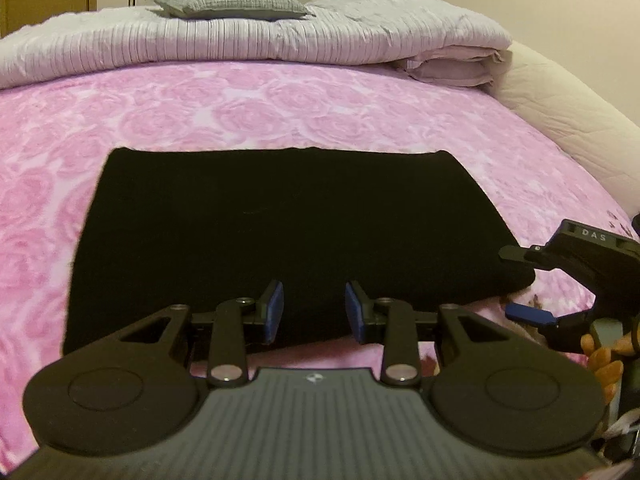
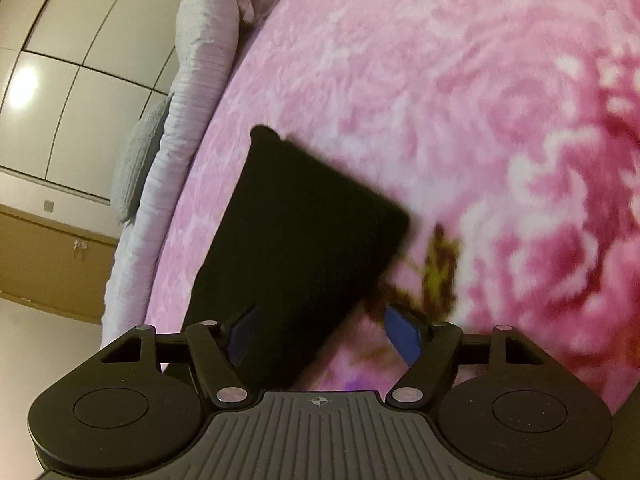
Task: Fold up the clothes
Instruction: 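Grasp the folded garment's edge with the left gripper while the right gripper grasps its corner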
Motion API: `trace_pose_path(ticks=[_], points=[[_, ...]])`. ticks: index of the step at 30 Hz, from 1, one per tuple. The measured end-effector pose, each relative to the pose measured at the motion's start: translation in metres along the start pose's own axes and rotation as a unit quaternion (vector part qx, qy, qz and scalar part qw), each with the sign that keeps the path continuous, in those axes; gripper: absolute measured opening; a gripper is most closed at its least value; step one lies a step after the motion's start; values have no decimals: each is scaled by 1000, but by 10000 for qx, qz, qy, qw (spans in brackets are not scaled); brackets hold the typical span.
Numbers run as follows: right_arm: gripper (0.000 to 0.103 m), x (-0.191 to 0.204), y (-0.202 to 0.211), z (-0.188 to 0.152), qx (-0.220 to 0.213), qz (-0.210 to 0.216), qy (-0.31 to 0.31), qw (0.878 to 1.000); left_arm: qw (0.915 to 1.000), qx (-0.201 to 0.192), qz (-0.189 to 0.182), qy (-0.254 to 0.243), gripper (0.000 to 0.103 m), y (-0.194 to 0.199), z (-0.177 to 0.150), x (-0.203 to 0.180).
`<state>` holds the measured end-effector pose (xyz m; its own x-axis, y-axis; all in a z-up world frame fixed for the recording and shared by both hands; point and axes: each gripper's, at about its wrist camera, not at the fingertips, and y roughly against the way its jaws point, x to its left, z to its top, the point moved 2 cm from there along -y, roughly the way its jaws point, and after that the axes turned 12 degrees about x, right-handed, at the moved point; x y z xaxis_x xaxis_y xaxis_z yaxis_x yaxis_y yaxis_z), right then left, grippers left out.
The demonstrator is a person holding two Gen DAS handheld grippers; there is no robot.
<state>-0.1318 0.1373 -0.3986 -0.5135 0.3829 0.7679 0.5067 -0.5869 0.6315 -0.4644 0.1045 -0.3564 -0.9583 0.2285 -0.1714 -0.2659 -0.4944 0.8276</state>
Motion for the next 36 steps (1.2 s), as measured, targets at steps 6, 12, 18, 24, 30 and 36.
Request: trace_pose_path(ticks=[6, 12, 18, 24, 30, 36], points=[[73, -1, -2, 4, -55, 26, 69, 10000, 9998, 164, 136, 48, 30, -14, 5, -5], [73, -1, -3, 7, -44, 53, 85, 9999, 9996, 134, 231, -25, 30, -15, 11, -8], [73, 1, -4, 9, -68, 17, 139, 9999, 9946, 356, 547, -810, 32, -43, 8, -21], [73, 0, -6, 10, -125, 57, 175, 9998, 9953, 13, 480, -837, 30, -35, 7, -24], [73, -1, -7, 11, -178, 118, 192, 9996, 9883, 132, 708, -1347, 32, -51, 1, -32], [73, 0, -9, 13, -189, 139, 219, 9995, 9911, 80, 514, -1224, 31, -46, 7, -30]])
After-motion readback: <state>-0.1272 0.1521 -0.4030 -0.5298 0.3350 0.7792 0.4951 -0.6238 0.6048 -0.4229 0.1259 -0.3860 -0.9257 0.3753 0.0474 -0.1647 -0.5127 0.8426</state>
